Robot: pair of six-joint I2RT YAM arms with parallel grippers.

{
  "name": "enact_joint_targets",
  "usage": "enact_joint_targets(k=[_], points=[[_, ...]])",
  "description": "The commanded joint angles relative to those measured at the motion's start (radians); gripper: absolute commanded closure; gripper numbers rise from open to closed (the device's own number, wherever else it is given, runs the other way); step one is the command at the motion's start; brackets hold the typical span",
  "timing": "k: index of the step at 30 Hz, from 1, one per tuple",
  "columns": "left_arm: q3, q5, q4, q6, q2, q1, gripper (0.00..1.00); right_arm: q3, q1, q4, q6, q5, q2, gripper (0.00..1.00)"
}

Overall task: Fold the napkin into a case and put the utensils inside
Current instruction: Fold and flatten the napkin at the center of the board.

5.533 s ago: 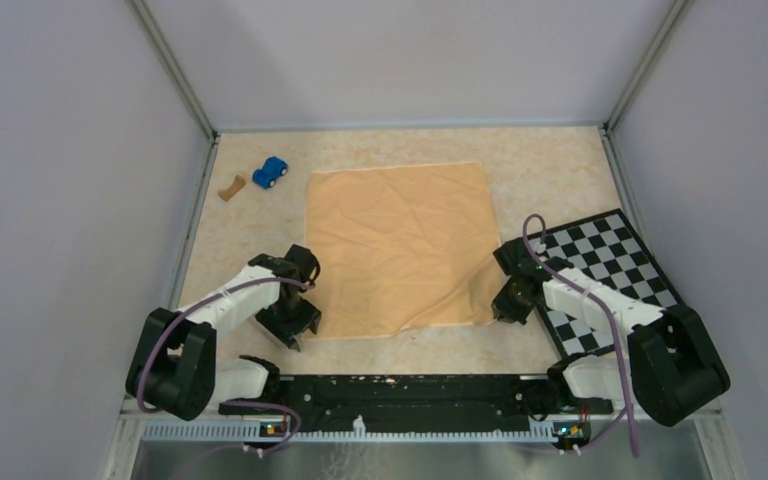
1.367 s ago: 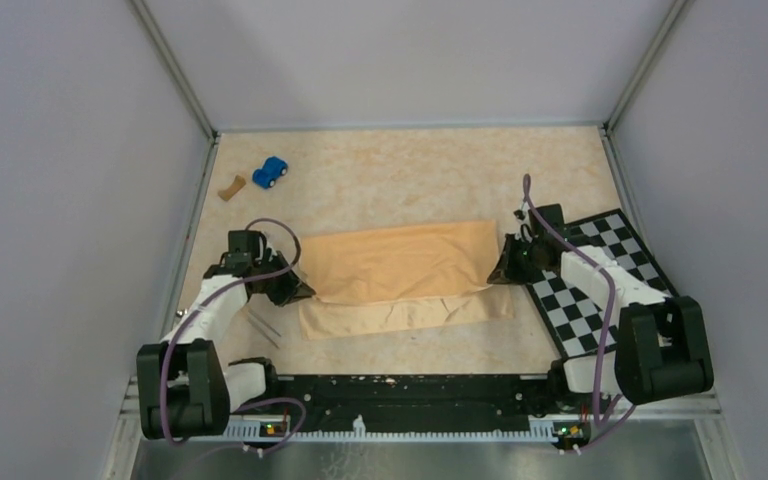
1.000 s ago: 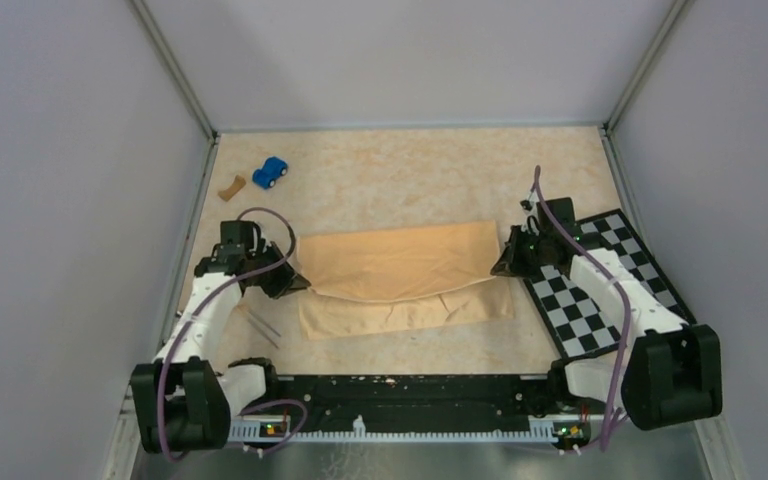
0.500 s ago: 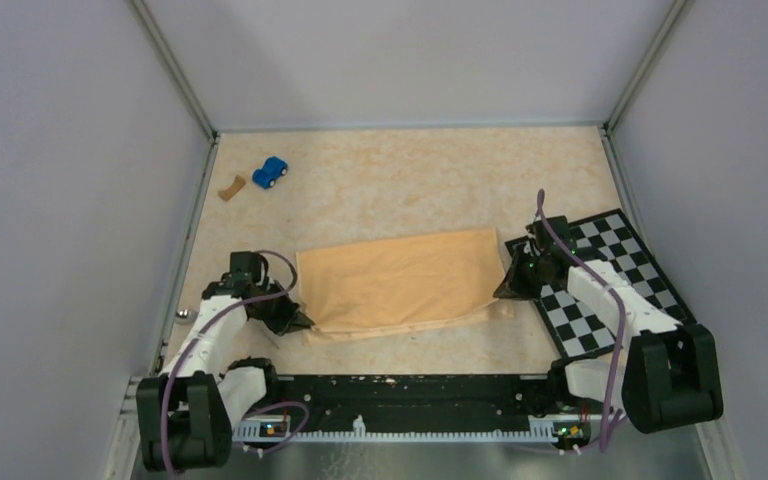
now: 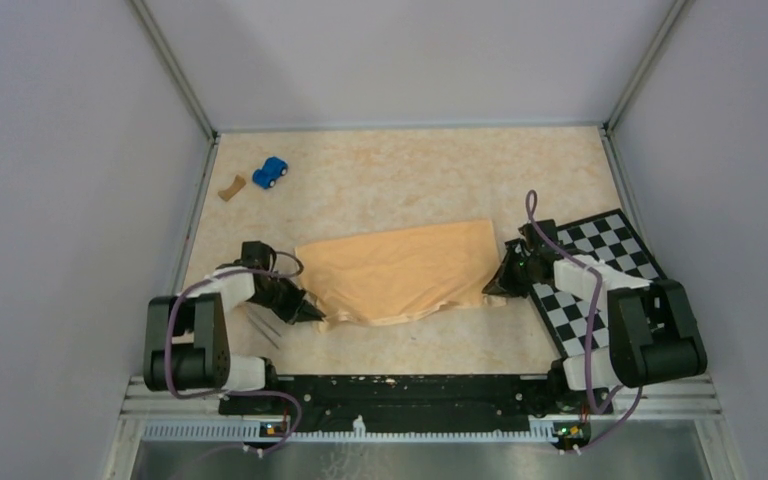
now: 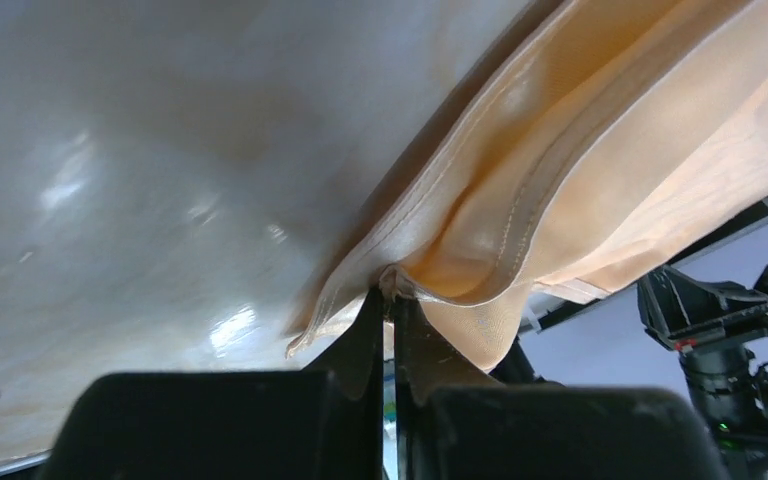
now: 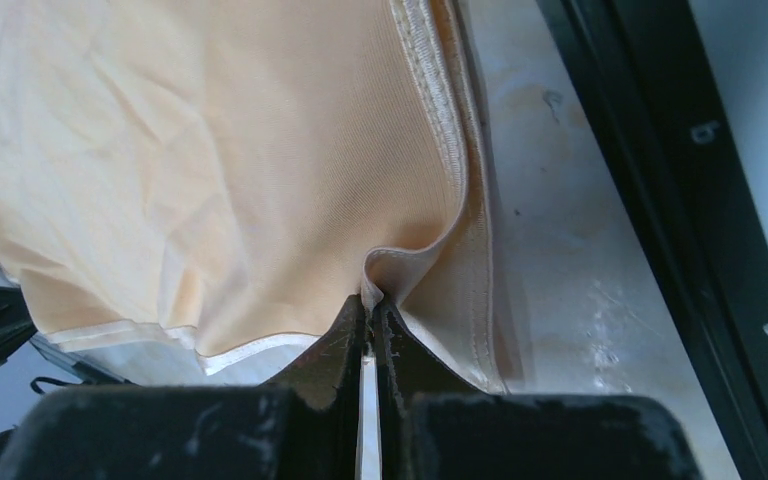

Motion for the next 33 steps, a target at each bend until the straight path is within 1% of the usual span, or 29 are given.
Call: enact_joint_targets(k=[1,3,6,11,16,20,24,29,33], points=[[0.055,-0.258,0.123,0.06,0.164,-0.001,1.0,-0.012,-0.005,0.085,0.004,0.055,0.062,1.0],[0.117,-0.301,0.075,0.09,0.166,-0.001,1.0,0.011,-0.005,0.062,-0.006,0.05,0.06,1.0],[0.155,-0.362,0.017,0.108,0.084,-0.001,1.0,0.053,-0.005,-0.009,-0.031,0.064,0.016,1.0],[0.184,-0.347,-0.091,0.132,-0.068,-0.001,1.0,0.093,-0.005,-0.108,-0.044,0.069,-0.092,1.0],[0.185,-0.322,-0.139,0.136,-0.148,-0.001,1.0,0.088,-0.005,-0.135,-0.047,0.069,-0.138,1.0],[0.168,-0.305,-0.139,0.127,-0.157,0.0,1.0,0.083,-0.005,-0.131,-0.046,0.066,-0.138,1.0],[0.115,-0.267,-0.107,0.106,-0.148,-0.001,1.0,0.079,-0.005,-0.121,-0.051,0.072,-0.117,1.0],[0.066,-0.282,-0.072,0.092,-0.121,-0.001,1.0,0.064,-0.005,-0.089,-0.057,0.065,-0.079,1.0],[0.072,-0.305,-0.064,0.088,-0.093,0.0,1.0,0.052,-0.005,-0.065,-0.058,0.059,-0.061,1.0]])
